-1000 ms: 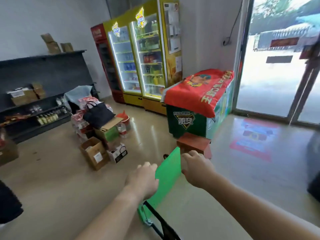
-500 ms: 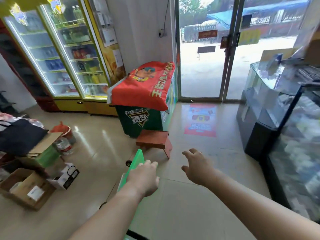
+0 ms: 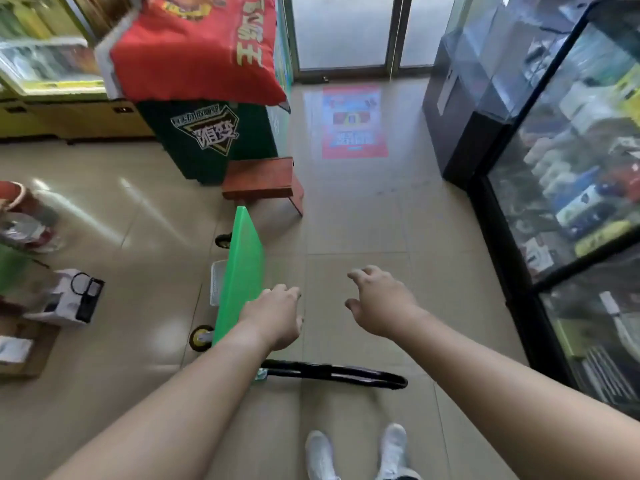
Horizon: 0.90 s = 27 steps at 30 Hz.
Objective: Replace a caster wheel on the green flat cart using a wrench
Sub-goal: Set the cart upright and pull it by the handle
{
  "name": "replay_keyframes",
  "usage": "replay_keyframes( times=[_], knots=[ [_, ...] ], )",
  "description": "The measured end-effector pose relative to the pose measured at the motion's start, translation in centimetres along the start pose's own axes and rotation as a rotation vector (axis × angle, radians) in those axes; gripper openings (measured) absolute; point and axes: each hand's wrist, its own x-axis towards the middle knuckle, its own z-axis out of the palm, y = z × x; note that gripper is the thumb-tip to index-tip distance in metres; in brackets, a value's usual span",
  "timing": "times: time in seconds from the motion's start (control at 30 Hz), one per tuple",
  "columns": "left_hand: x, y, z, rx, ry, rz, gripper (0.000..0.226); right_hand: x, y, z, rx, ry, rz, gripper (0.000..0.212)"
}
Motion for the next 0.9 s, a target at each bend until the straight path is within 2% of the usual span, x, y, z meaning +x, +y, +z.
replay_keyframes(
  times=[0.2, 0.37, 0.5, 0.67, 0.77, 0.9],
  knots=[
    [6.3, -3.3, 12.8, -0.050, -0.218, -0.018, 0.051, 4.9, 3.5, 14.4, -0.015, -0.274, 0.100, 0.049],
    [13.8, -5.1, 25.0, 0.004, -0.328, -0.036, 0.046, 9.8, 8.6, 27.8, -0.038, -0.443, 0.143, 0.049],
    [18.1, -6.1, 33.3, 0.073, -0.376, -0.014, 0.058, 12.9, 12.3, 36.7, -0.040, -0.537, 0.128, 0.055],
    [20.1, -7.0, 39.5, 0.120, -0.398, -0.001, 0.053, 14.3, 15.5, 42.8, 0.008, -0.578, 0.080, 0.049],
    [20.6, -7.4, 41.5, 0.093, -0.359, -0.007, 0.040, 14.5, 17.1, 44.4, 0.076, -0.548, 0.072, 0.043],
    [21.4, -7.9, 42.5, 0.074, -0.309, 0.005, 0.036, 14.4, 18.8, 45.6, 0.070, -0.555, 0.072, 0.041]
  ],
)
